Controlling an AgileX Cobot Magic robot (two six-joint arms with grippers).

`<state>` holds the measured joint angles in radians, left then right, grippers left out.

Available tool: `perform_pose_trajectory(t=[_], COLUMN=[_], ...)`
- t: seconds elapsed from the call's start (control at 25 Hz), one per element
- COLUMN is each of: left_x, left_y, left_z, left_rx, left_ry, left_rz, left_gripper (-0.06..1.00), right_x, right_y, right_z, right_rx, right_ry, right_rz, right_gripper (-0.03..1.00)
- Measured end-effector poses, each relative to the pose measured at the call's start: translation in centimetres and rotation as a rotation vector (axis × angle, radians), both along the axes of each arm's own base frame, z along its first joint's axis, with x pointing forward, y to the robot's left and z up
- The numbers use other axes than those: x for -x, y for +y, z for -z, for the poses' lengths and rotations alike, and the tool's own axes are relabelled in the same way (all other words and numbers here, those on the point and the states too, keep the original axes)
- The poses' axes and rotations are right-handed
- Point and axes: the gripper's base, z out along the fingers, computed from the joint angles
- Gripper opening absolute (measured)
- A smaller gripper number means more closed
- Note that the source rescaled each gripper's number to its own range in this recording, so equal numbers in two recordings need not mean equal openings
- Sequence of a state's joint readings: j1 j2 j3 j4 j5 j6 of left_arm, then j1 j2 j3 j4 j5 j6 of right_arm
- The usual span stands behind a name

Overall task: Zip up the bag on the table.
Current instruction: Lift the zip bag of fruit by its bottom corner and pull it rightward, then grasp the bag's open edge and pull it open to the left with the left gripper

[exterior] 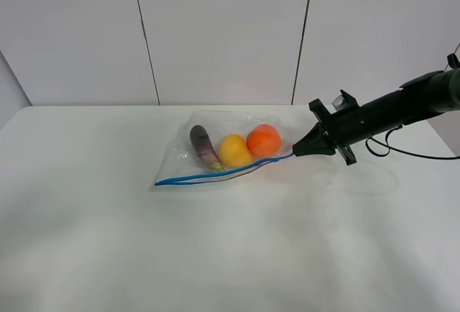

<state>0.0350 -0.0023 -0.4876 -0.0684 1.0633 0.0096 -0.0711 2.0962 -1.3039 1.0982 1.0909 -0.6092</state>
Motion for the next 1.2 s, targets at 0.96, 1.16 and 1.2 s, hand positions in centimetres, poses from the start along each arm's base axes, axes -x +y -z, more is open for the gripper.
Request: perform_pose_trajectory(t=[0.96, 1.16, 1.2], left_x=[0.0, 0.0, 0.0], left_y=[0.0, 0.0, 0.0], left_z=[0.0, 0.0, 0.0], left_rx=[0.001, 0.001, 0.001], left_ry=[0.0, 0.0, 0.0], left_rz=[0.0, 0.0, 0.0], left_gripper=[1.0, 1.0, 1.0], right_x=[-0.4, -0.5, -0.5], right_y=[4.4, 4.4, 4.4], right_z=[-2.0, -1.9, -1.9], right_rx=[-0.052, -0.042, -0.041], right_ry=[-0.041, -0.047, -0.048], right_rz=[-0.129, -0.116, -0.114], right_gripper=[0.0, 0.0, 0.0])
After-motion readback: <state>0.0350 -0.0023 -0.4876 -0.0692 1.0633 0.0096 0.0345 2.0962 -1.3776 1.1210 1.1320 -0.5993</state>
